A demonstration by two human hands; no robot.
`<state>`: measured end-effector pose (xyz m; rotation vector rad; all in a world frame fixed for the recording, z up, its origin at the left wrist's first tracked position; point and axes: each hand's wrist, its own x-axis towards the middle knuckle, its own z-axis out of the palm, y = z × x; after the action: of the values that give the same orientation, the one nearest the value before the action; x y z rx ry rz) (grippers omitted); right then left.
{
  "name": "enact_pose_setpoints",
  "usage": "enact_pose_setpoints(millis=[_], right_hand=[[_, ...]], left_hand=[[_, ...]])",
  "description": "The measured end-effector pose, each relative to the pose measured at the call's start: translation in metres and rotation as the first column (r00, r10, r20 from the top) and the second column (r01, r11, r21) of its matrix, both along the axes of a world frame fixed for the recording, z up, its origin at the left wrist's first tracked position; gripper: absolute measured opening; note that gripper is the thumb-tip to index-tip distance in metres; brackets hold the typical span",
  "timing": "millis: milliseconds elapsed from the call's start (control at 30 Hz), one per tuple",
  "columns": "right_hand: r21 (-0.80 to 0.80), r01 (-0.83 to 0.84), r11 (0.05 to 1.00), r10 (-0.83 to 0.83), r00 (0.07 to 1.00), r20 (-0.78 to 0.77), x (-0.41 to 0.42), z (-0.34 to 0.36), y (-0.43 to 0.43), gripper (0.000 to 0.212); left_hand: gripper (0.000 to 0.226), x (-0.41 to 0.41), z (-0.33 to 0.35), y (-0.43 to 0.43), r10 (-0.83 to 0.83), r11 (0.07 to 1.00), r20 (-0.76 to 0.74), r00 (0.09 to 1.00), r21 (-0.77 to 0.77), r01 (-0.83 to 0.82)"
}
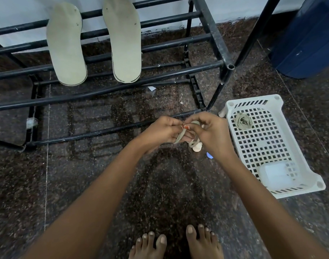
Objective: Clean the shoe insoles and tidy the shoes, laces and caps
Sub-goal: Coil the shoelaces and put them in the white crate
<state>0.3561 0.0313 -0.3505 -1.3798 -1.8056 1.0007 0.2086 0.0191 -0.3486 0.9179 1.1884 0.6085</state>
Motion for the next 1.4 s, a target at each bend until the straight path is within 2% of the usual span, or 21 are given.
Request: enact_pose_setpoints(millis=[133, 300, 433, 500, 600, 700, 800, 900, 1000, 1100, 1200, 1333, 1400], right_hand=[[-0.104, 0.010, 0.995, -0.023, 0.992, -0.125, 0.002, 0.003, 0.005, 0.021], [-0.140, 0.053, 0.989, -0.088, 0.962, -0.258, 0.003, 0.003, 0.010, 0.026], [-0.289, 0.052, 0.956, -0.175, 0.891, -0.419, -0.002, 0.001, 0.005, 0.019], [-0.338, 0.044, 0.940, -0.202, 0.870, -0.450, -0.004, -0.004, 0.000, 0.023], [-0.330, 0.043, 0.943, -0.174, 0.909, -0.379, -0.010, -0.009, -0.010, 0.030], [-0.188, 0.019, 0.982, -0.053, 0.983, -0.175, -0.015, -0.014, -0.018, 0.021], [-0.040, -0.061, 0.997, 0.061, 0.998, -0.001, -0.014, -0.016, -0.021, 0.014], [0.093, -0.142, 0.986, 0.130, 0.984, 0.124, -0.014, -0.016, -0.024, 0.011], [0.141, -0.189, 0.972, 0.164, 0.972, 0.171, -0.014, -0.011, -0.024, 0.015], [0.135, -0.183, 0.974, 0.160, 0.973, 0.168, -0.012, -0.006, -0.021, 0.015], [0.133, -0.113, 0.985, 0.090, 0.982, 0.169, -0.010, -0.004, -0.015, 0.012], [0.234, -0.108, 0.966, 0.063, 0.980, 0.189, -0.007, -0.003, -0.008, 0.012], [0.237, -0.080, 0.968, 0.046, 0.988, 0.147, -0.004, 0.000, -0.004, 0.012]], left_hand=[[0.026, -0.006, 0.005, 0.002, -0.033, 0.998, 0.112, 0.993, -0.041, 0.038], [0.021, -0.009, 0.011, 0.001, -0.083, 0.996, 0.180, 0.980, -0.029, 0.089], [0.021, -0.009, 0.014, 0.000, -0.035, 0.999, 0.262, 0.964, -0.016, 0.040], [0.021, -0.008, 0.015, 0.000, 0.036, 0.999, 0.342, 0.939, -0.032, -0.027], [0.022, -0.006, 0.015, 0.001, 0.191, 0.982, 0.445, 0.875, -0.076, -0.175], [0.023, -0.003, 0.013, 0.004, 0.251, 0.966, 0.463, 0.850, -0.073, -0.246], [0.022, -0.002, 0.008, 0.005, 0.307, 0.948, 0.469, 0.828, -0.079, -0.307], [0.021, 0.000, 0.003, 0.006, 0.350, 0.931, 0.415, 0.840, -0.054, -0.362], [0.021, 0.001, -0.001, 0.006, 0.323, 0.940, 0.270, 0.907, 0.022, -0.341], [0.023, 0.000, -0.002, 0.005, 0.212, 0.968, 0.068, 0.975, 0.120, -0.219], [0.023, -0.001, -0.003, 0.003, 0.089, 0.978, -0.142, 0.986, 0.201, -0.059], [0.024, -0.006, -0.003, 0.003, 0.003, 0.978, -0.226, 0.974, 0.206, 0.044], [0.025, -0.008, -0.001, 0.003, -0.057, 0.981, -0.203, 0.978, 0.171, 0.093]])
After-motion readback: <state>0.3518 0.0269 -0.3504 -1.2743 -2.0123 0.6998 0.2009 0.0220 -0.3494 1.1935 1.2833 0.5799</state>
